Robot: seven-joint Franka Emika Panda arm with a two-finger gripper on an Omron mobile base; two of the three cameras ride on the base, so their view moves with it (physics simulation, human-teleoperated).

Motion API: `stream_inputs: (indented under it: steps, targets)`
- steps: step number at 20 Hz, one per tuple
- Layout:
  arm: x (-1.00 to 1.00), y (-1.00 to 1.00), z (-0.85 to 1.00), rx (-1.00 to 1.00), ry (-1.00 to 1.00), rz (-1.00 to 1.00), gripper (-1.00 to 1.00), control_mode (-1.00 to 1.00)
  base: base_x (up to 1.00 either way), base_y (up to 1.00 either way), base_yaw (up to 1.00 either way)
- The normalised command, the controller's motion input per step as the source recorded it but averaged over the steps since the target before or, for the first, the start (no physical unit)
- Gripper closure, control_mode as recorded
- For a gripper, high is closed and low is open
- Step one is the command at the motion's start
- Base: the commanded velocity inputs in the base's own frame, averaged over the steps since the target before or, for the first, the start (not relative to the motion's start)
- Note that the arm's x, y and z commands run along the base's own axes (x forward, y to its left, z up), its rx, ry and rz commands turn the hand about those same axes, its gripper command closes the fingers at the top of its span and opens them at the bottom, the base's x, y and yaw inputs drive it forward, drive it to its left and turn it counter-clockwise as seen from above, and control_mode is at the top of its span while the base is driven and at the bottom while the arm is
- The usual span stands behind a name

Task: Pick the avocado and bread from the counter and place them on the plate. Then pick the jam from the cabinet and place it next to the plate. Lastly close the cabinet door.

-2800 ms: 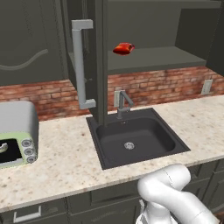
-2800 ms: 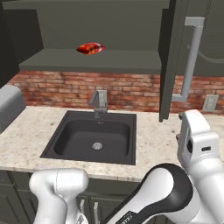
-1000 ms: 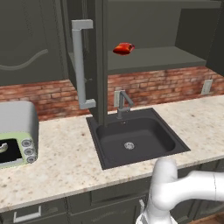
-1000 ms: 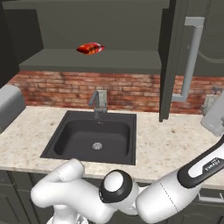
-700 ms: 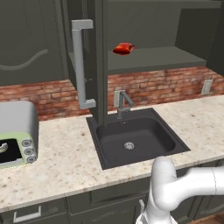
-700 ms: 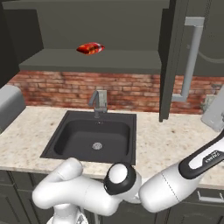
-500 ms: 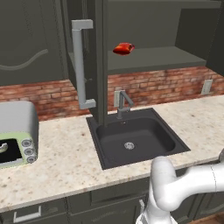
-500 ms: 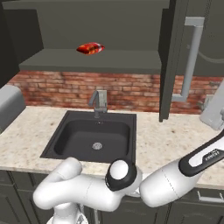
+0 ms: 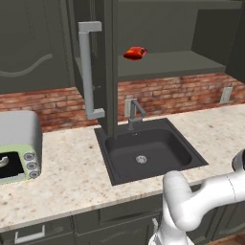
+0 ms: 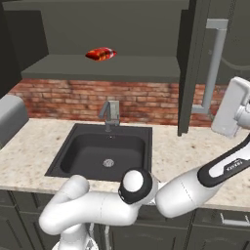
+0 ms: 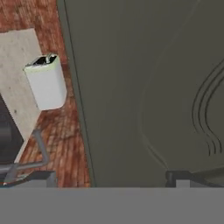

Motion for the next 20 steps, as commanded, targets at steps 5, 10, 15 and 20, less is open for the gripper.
stream_inputs:
  steps: [5, 10, 15, 20]
  targets:
    - [-0.17, 1.0, -0.13, -0.06, 0.0, 0.22, -1.0, -1.0, 0.0, 0.0, 0.0]
    - [-0.44, 1.0, 0.0, -0.09, -0.05, 0.15, -1.0, -1.0, 0.0, 0.0, 0.0]
    - [-0.72, 1.0, 0.0, -0.04, -0.17, 0.07, -1.0, -1.0, 0.0, 0.0, 0.0]
    - [-0.79, 1.0, 0.0, -0.02, -0.37, -0.02, -1.0, -1.0, 0.0, 0.0, 0.0]
